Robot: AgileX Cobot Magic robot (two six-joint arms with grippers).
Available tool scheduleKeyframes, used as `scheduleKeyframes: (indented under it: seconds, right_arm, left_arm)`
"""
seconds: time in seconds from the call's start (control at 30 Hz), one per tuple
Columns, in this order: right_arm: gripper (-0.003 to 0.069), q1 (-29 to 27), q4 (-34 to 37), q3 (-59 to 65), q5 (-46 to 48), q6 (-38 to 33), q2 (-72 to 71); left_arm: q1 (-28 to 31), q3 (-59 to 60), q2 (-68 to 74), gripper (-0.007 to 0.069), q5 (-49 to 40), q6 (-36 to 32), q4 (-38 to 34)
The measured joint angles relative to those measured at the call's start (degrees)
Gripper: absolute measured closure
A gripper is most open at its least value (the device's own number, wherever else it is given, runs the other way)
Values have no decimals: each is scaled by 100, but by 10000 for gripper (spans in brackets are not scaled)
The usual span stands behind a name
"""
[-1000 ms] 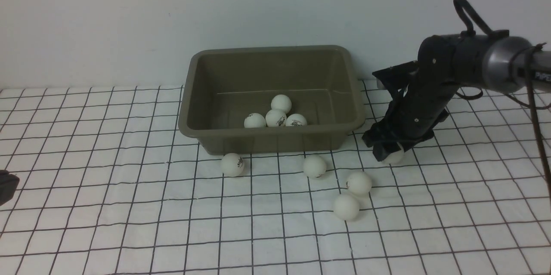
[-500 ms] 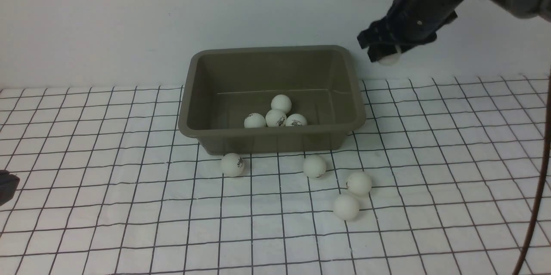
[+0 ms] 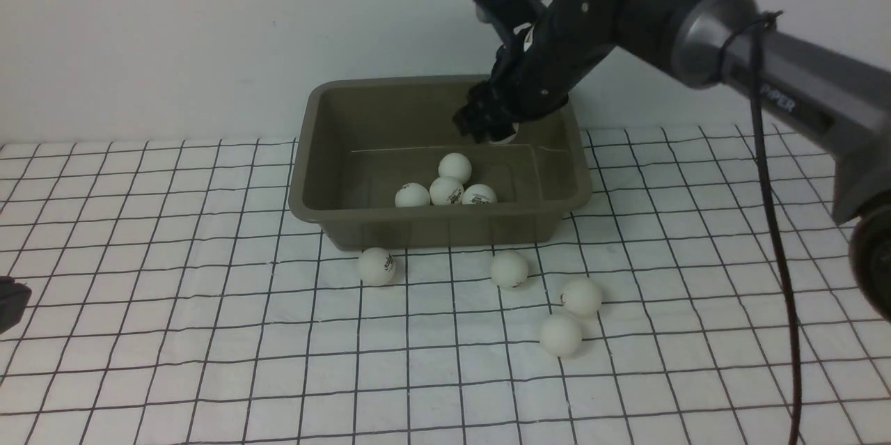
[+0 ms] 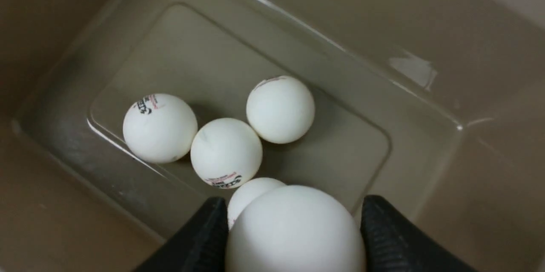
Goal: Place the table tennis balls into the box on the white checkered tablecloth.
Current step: 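Release the ping pong ball into the bin and lift the gripper away, then reach for and grasp a ping pong ball on the table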
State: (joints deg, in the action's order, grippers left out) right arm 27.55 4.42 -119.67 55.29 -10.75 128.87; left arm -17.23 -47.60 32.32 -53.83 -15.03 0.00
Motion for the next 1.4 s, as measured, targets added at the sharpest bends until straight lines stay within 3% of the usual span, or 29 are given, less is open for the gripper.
scheduleKeyframes:
  seconds: [0.3, 0.5, 0.67, 1.03, 1.4]
  right_arm:
    - [160, 11, -147, -179, 264, -18, 110]
    - [148, 11, -442, -1183, 1481, -8, -71]
    - [155, 11, -652, -1422, 1642, 256, -452]
    - [196, 11, -786, 1324, 1655, 498, -2098]
    - [197, 11, -612, 3152, 1266, 569, -2369]
  left_arm:
    - [0, 0, 0, 629, -5, 0, 0]
    - [0, 0, 0, 629, -5, 0, 0]
    - [0, 0, 0, 629, -24, 0, 0]
    - [0, 0, 0, 629, -158, 0, -40]
    - [0, 0, 0, 629, -163, 0, -264]
